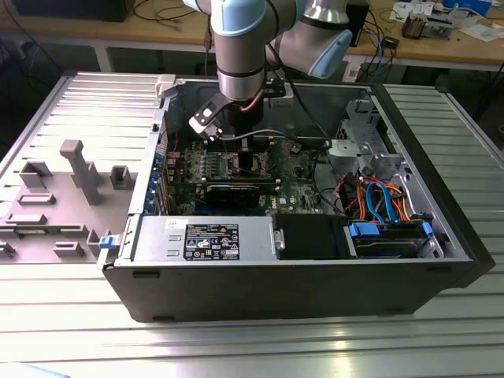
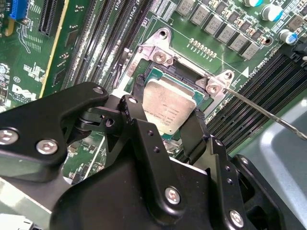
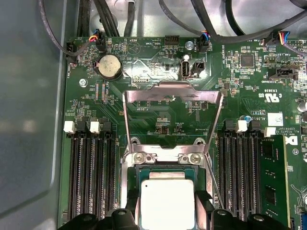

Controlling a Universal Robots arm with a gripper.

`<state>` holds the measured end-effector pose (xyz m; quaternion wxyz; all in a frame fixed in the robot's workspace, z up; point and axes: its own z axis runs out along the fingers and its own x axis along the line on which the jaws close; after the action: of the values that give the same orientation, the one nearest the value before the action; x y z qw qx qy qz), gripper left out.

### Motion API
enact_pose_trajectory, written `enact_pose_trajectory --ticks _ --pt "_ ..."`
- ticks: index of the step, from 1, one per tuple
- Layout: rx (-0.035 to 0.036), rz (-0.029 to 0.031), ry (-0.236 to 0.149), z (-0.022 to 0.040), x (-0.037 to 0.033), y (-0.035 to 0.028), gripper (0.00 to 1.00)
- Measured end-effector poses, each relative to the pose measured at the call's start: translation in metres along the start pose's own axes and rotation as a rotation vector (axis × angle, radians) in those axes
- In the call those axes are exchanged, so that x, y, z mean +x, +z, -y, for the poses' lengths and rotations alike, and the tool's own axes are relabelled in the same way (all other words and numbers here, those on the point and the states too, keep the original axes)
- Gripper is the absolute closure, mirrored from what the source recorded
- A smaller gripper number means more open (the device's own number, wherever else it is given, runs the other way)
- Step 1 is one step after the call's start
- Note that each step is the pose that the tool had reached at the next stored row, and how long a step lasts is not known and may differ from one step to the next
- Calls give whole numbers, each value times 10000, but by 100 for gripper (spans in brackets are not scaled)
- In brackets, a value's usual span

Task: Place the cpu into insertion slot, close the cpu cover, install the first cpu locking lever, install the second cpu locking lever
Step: 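Place the cpu into insertion slot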

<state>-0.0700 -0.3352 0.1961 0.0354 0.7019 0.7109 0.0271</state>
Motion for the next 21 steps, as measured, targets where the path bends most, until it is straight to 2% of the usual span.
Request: enact_pose_trajectory --ticks 4,5,9,12,21 --pt "-1 -4 2 2 0 1 45" --pt "-2 -4 0 2 0 1 39" --pt "1 0 2 -2 1 0 39" --pt "-1 -1 0 -48 5 5 39" --pt "1 0 0 -74 38 6 39"
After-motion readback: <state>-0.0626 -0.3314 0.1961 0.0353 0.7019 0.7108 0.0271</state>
